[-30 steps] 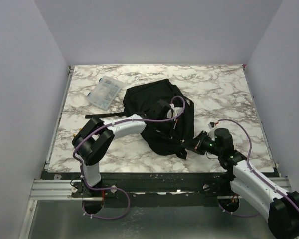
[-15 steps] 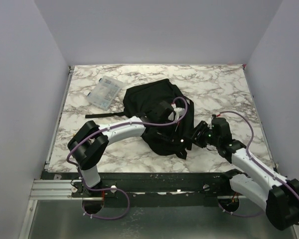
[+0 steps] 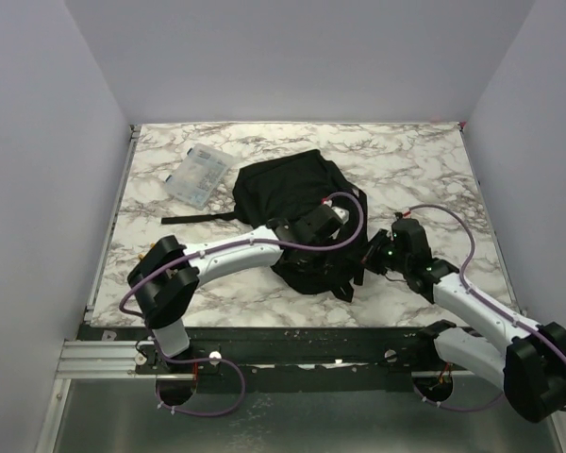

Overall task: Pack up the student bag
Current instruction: Zip the student bag at the center of the board.

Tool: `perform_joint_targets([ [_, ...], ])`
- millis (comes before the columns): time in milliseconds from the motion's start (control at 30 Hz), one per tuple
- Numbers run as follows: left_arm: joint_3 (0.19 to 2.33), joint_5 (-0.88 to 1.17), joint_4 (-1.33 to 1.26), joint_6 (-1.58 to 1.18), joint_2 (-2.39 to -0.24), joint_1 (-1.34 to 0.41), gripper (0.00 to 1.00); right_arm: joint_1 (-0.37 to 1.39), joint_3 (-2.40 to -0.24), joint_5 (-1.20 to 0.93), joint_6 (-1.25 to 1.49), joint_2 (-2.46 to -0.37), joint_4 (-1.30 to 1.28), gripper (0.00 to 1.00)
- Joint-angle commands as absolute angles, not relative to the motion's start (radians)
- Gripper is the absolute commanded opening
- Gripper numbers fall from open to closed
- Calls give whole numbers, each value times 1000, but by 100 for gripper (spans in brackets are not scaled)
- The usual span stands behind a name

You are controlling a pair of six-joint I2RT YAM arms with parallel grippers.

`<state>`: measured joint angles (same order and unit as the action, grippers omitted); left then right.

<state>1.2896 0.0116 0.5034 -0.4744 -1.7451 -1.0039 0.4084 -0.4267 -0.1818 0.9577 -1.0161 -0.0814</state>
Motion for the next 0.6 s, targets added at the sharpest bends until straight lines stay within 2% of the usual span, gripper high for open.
perform_joint_targets([
  [0, 1121, -110, 597, -413, -1572, -997, 0, 356, -497, -45, 858, -997, -134, 0],
  [200, 943, -133, 552, -400, -1342, -982, 0, 284, -586, -90, 746, -1060, -157, 0],
  [367, 933, -52, 459, -388, -1337, -916, 0, 264, -697, -133, 609, -1175, -214, 1],
  [467, 1018, 34, 435, -396, -1383, -919, 0, 267, -775, -143, 571, -1231, -363, 34],
  [567, 1081, 90, 418, -398, -1426, -928, 0, 283, -752, -163, 607, -1165, -423, 58],
])
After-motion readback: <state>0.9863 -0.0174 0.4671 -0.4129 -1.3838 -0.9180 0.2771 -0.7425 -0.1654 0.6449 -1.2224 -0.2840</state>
